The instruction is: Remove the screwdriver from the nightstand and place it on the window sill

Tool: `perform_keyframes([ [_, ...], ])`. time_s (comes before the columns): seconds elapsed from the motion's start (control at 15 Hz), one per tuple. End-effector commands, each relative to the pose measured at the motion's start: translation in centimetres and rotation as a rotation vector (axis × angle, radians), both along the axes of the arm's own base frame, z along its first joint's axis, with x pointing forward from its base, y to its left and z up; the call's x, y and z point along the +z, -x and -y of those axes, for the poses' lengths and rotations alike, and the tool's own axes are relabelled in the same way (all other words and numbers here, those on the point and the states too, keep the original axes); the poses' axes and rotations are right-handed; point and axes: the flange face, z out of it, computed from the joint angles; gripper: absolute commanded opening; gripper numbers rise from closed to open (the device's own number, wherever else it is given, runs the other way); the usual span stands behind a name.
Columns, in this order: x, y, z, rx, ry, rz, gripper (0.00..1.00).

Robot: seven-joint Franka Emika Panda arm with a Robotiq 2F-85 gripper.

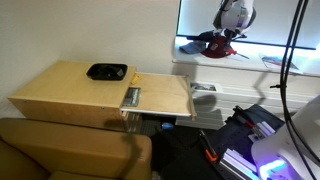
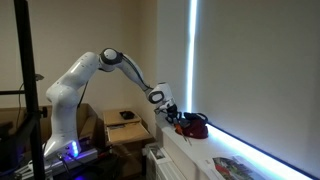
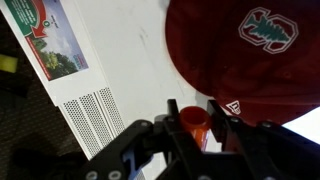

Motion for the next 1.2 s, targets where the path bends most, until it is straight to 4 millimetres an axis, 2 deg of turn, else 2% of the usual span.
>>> perform_keyframes([
  [0.0, -0.2, 0.0, 0.1, 0.001, -0.008, -0.005, 0.33],
  [0.13, -0.3, 0.0, 0.1, 0.001, -0.012, -0.009, 0.33],
  [0.2, -1.1, 0.0, -0.9, 0.030, 0.009, -0.044, 0.08],
  [0.4, -4.1, -0.6, -3.2, 0.084, 0.098, -0.111, 0.08],
  [0.67, -6.7, -1.0, -5.7, 0.111, 0.164, -0.151, 0.08],
  [0.8, -7.2, -1.2, -6.3, 0.112, 0.167, -0.159, 0.08],
  [1.0, -6.4, -1.3, -5.7, 0.101, 0.137, -0.154, 0.08],
  [1.07, -7.2, -1.6, -6.1, 0.111, 0.150, -0.161, 0.33],
  [1.13, -7.1, -1.5, -5.9, 0.109, 0.151, -0.160, 0.33],
])
